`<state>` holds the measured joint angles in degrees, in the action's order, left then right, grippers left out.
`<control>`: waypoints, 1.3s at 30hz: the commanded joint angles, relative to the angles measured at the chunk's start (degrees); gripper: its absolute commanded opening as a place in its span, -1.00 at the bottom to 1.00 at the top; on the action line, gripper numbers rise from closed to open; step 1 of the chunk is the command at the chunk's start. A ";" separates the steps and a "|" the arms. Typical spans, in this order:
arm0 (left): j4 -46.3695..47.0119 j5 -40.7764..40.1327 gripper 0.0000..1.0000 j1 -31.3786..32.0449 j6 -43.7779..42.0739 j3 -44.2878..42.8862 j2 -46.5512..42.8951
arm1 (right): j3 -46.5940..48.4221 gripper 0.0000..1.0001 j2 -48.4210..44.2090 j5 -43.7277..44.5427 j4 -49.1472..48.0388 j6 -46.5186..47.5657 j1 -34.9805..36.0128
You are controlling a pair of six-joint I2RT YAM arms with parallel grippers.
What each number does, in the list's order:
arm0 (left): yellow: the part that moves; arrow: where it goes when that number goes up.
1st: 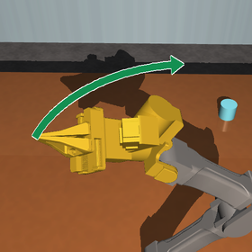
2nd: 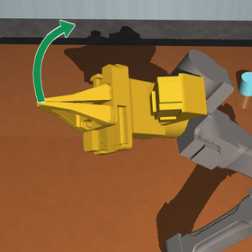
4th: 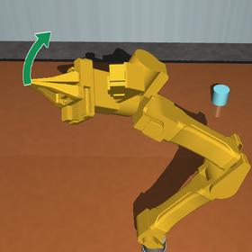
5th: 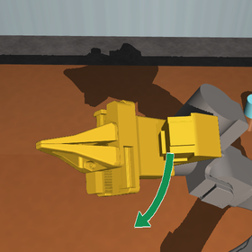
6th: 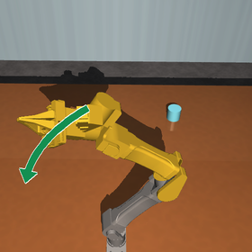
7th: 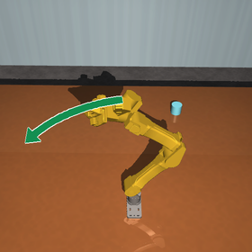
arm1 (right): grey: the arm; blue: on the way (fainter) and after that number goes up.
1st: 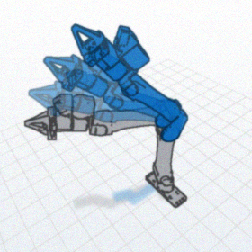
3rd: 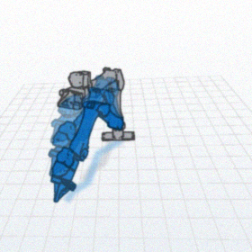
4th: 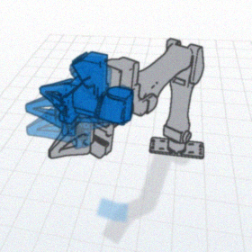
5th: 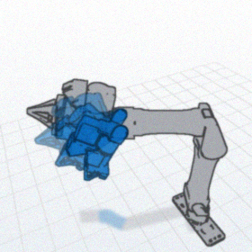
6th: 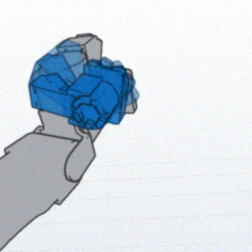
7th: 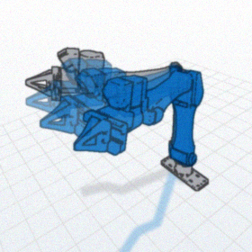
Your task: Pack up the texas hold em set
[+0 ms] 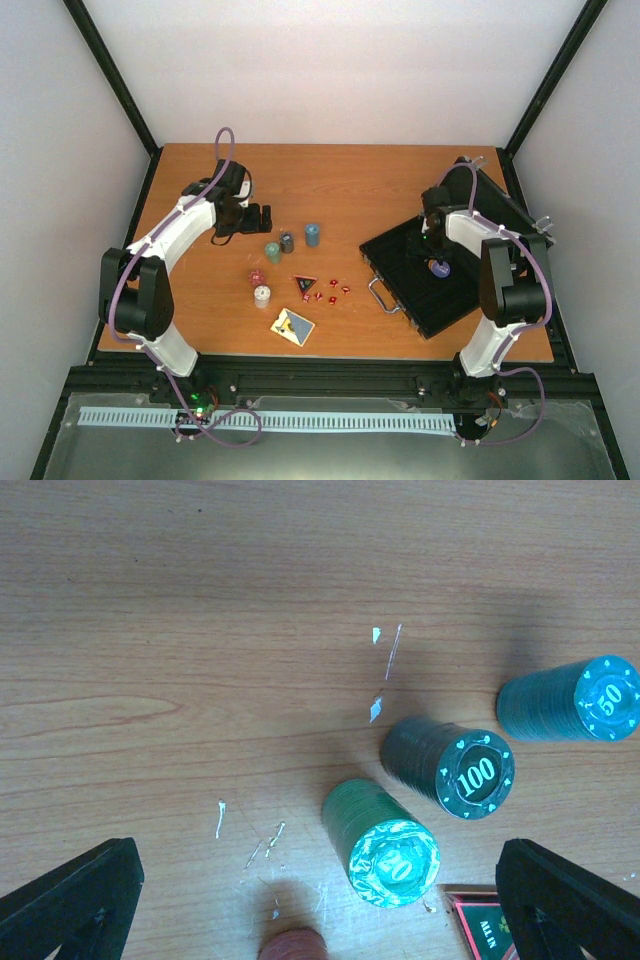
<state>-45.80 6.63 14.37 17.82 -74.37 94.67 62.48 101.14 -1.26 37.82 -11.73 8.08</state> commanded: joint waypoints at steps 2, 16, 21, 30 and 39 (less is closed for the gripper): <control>0.73 -0.21 0.99 0.13 -0.16 -2.18 0.60 | -0.42 0.40 -2.64 0.29 -0.52 0.99 0.36; 0.40 -0.29 0.99 0.13 0.32 -2.89 0.48 | 9.99 0.41 -4.47 -0.07 5.84 4.19 8.55; -0.63 -0.74 0.99 0.13 0.74 -4.38 0.25 | 12.68 0.50 -3.25 -0.56 9.18 4.26 16.95; -1.75 -1.48 1.00 0.13 2.73 -5.68 -1.22 | 20.10 0.57 2.91 0.05 12.42 4.95 27.89; -2.76 -1.78 0.99 0.13 3.97 -5.37 -2.73 | 19.38 0.40 7.17 -3.68 12.97 8.62 35.13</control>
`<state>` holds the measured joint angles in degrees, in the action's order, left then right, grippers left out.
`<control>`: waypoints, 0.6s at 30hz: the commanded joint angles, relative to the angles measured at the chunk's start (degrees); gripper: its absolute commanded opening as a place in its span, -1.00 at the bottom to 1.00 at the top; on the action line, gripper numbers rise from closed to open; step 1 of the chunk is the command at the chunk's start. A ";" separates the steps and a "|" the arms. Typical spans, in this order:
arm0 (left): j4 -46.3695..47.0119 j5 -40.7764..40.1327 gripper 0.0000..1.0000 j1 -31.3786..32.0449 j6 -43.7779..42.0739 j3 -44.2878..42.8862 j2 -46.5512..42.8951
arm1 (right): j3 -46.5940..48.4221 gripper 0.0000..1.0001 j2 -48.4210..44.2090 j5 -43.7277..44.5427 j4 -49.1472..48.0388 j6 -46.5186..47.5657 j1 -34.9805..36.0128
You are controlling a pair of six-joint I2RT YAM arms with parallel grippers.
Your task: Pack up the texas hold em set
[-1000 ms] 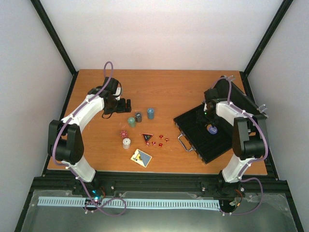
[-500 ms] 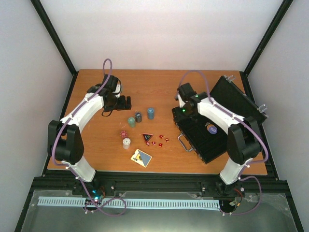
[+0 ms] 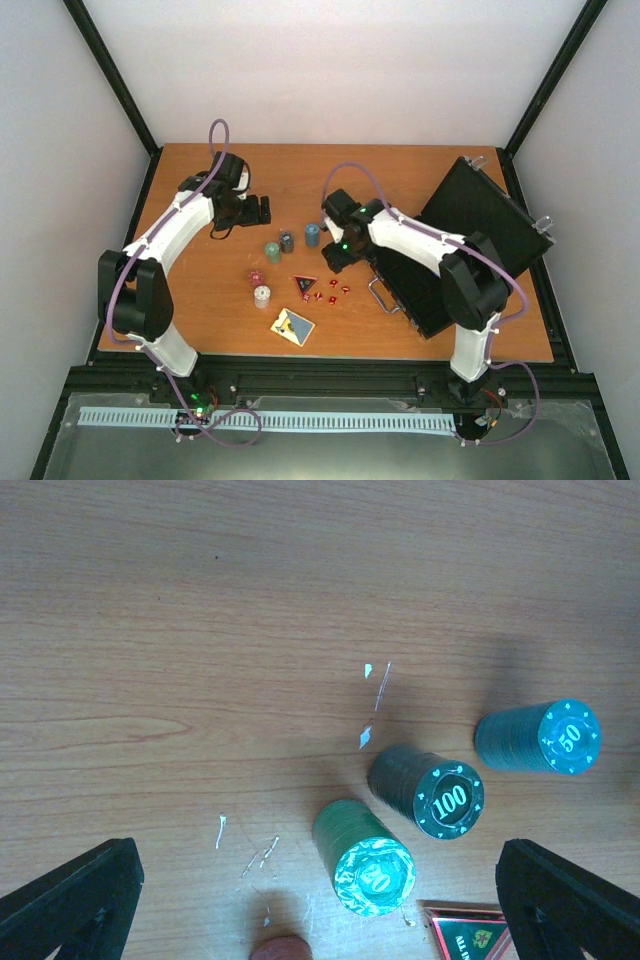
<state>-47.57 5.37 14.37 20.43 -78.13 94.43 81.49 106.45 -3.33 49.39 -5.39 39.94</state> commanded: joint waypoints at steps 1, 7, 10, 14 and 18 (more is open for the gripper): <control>-0.97 -0.47 1.00 0.13 1.51 -1.35 -2.65 | 0.41 0.39 2.29 -1.34 1.48 2.65 4.29; -0.76 -0.72 0.99 0.13 2.02 0.12 -3.91 | -1.52 0.31 3.69 -2.51 0.22 2.30 6.37; -0.43 -0.80 0.99 0.13 2.14 1.02 -4.40 | -2.10 0.26 4.76 -3.08 -0.49 3.02 6.37; -0.38 -1.01 0.99 0.13 2.18 1.16 -4.50 | -1.22 0.17 7.06 -1.35 -0.26 3.90 6.37; -0.17 -0.97 0.99 0.13 1.89 0.82 -4.40 | -0.15 0.09 8.88 0.16 -0.94 4.53 6.37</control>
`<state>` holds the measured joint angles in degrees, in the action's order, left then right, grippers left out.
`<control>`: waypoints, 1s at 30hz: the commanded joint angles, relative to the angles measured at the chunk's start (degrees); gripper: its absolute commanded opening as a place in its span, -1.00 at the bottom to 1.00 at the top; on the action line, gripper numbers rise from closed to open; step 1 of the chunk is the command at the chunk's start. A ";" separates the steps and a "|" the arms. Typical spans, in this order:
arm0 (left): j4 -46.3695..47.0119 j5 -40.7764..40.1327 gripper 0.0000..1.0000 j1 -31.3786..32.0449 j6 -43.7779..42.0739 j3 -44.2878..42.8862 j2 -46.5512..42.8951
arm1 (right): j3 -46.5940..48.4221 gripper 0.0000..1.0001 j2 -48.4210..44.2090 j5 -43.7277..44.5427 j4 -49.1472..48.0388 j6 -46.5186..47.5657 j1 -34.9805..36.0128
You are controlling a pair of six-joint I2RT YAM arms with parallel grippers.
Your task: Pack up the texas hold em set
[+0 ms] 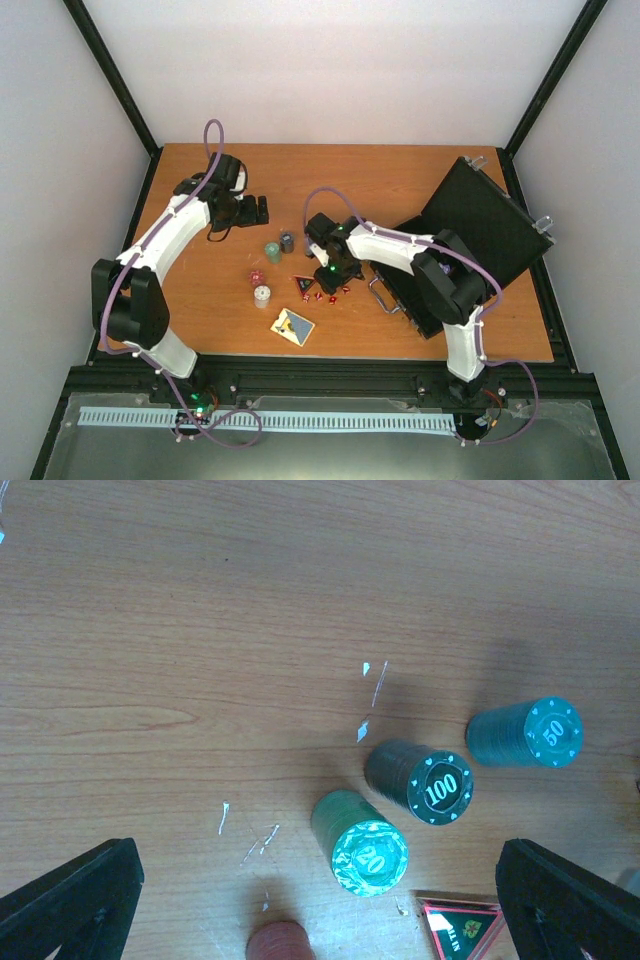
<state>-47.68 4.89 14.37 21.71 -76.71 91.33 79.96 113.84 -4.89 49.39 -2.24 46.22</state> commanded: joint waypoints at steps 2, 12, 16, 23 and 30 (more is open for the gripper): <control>-0.16 -0.69 0.99 0.13 0.40 -0.95 -1.04 | 2.12 0.01 2.50 2.22 -0.84 1.45 0.10; -0.15 -1.02 0.99 0.13 -0.12 -0.99 -0.41 | 3.47 -0.69 4.23 3.38 -0.15 2.19 0.01; 0.01 -0.90 0.99 0.13 0.00 -0.75 -0.19 | 3.17 -0.94 2.77 4.60 0.42 1.81 -0.26; 0.31 -0.67 1.00 0.13 0.05 -0.29 0.10 | 6.05 -0.94 -4.08 3.50 2.55 0.05 -4.91; 0.53 -0.17 0.99 0.13 -0.12 0.33 0.58 | 3.23 -0.95 -10.74 6.70 6.70 0.38 -12.05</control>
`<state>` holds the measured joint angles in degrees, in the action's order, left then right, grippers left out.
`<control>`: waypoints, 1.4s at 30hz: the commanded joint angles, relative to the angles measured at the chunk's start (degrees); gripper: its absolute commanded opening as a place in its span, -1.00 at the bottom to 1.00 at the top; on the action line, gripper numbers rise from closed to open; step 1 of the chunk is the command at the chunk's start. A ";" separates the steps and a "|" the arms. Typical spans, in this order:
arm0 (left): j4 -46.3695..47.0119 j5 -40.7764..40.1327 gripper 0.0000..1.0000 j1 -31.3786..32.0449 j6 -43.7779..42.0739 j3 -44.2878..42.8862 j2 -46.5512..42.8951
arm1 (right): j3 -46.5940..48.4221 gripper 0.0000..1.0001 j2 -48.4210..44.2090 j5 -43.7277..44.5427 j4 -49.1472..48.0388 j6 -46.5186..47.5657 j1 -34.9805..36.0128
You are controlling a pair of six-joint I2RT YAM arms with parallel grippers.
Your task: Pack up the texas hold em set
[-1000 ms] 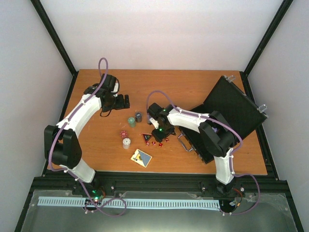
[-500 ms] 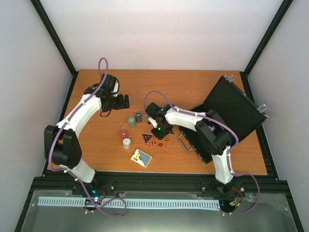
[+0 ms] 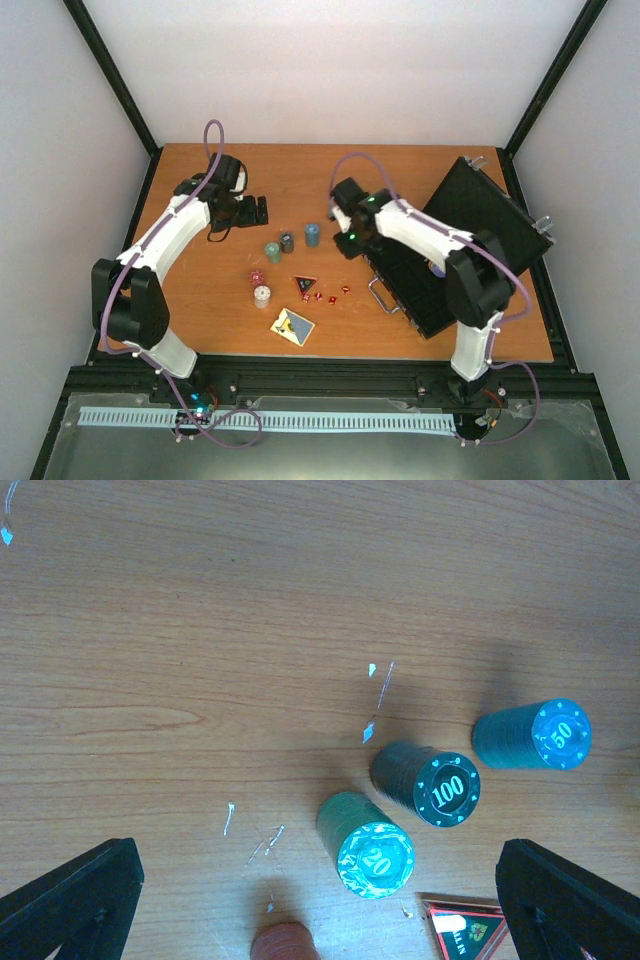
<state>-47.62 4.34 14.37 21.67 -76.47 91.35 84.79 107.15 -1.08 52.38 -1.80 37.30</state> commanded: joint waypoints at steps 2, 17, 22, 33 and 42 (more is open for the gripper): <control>0.59 0.49 0.99 0.13 -0.13 0.22 0.65 | -4.82 -0.94 -5.75 3.82 3.49 0.08 -5.39; 0.76 0.94 1.00 0.13 -0.30 0.62 1.24 | -14.66 -0.94 -6.77 9.08 -0.62 0.55 -16.82; 0.68 0.94 0.99 0.13 -0.43 0.20 1.73 | -15.63 -0.95 -5.71 10.38 -1.41 0.64 -18.32; 0.68 1.04 0.99 0.13 -0.48 -0.29 2.54 | -17.55 -0.93 -3.33 11.66 -4.22 0.16 -20.08; 0.57 1.20 0.99 0.13 -0.52 -0.98 3.34 | -16.84 -0.30 -2.49 11.50 -5.24 -0.05 -20.75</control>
<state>-47.57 4.84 14.37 21.65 -75.70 94.02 67.85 104.29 10.52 48.71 -1.85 16.95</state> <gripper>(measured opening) 0.997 0.297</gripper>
